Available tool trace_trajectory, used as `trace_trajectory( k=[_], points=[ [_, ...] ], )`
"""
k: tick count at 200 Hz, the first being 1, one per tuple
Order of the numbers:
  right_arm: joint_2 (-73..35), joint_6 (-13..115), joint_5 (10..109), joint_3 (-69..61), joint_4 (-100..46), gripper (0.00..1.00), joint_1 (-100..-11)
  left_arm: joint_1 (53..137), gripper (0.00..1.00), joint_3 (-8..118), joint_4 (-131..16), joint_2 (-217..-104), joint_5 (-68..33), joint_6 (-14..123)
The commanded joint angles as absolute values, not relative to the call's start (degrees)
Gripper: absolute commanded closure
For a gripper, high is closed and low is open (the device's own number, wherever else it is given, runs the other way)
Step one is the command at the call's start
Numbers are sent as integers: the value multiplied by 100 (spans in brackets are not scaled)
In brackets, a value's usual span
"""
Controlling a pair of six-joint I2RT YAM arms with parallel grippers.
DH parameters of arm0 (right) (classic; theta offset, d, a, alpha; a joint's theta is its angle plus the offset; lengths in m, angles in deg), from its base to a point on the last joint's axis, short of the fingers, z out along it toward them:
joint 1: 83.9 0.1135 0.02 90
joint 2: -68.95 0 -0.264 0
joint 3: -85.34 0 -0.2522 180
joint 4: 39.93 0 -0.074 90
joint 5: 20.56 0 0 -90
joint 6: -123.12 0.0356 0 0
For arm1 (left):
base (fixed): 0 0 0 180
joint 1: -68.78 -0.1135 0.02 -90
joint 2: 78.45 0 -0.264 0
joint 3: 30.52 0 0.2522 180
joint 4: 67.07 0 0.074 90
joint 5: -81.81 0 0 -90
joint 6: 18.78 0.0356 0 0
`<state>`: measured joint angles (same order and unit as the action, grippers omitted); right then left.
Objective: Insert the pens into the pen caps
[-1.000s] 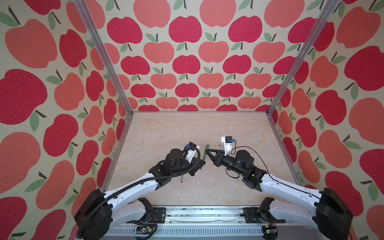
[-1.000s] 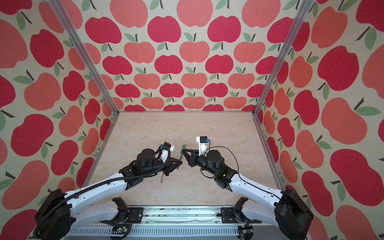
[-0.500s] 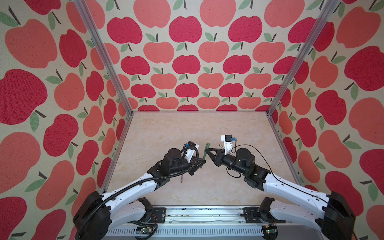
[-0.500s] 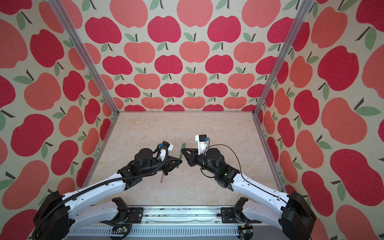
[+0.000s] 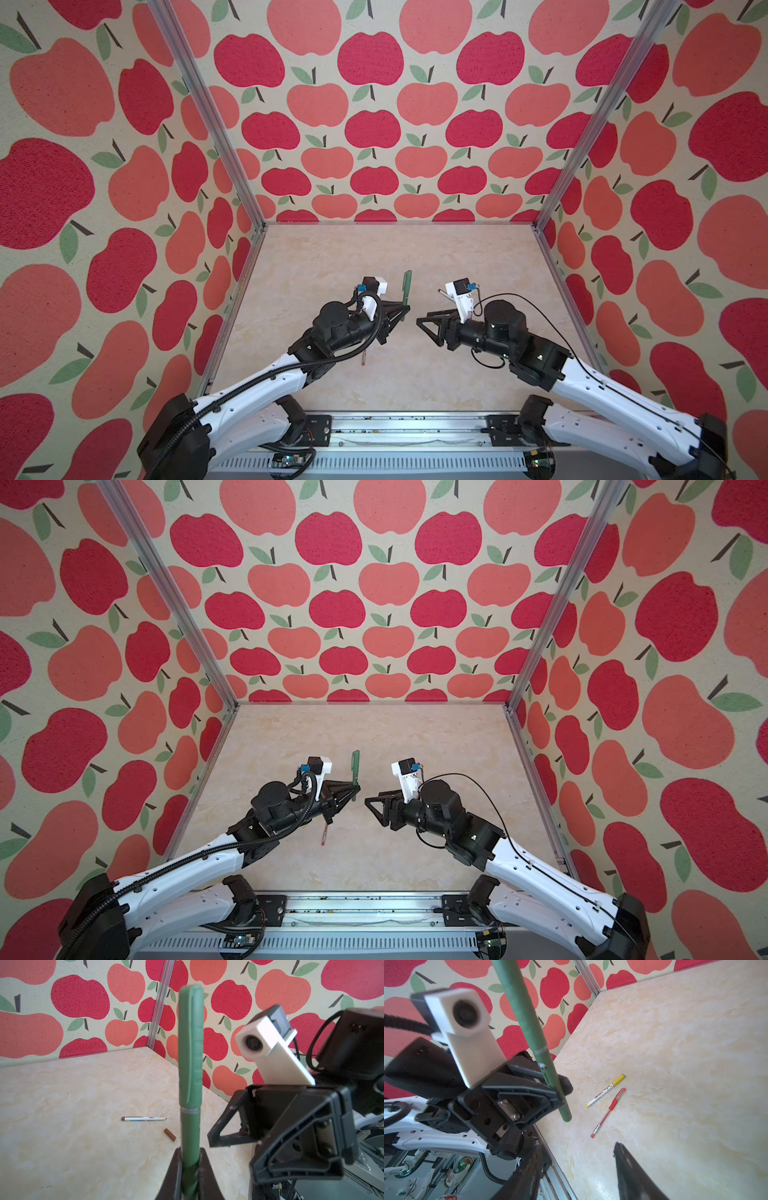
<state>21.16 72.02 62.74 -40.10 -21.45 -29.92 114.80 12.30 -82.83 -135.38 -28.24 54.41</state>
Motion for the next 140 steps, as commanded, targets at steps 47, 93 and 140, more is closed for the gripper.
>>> trace_trajectory(
  k=[47,93,140],
  points=[
    [2042,7523,5772,-2548,-853,13,-3589,11852,100,569,-9638,-13794,-2287,7299],
    [1294,7645,5408,-1947,-419,7,-3792,12011,100,476,-10314,-14233,-2338,7702],
    [526,8182,4721,-1658,-777,6,-4196,12143,100,486,-10420,-14314,-2350,7694]
  ],
)
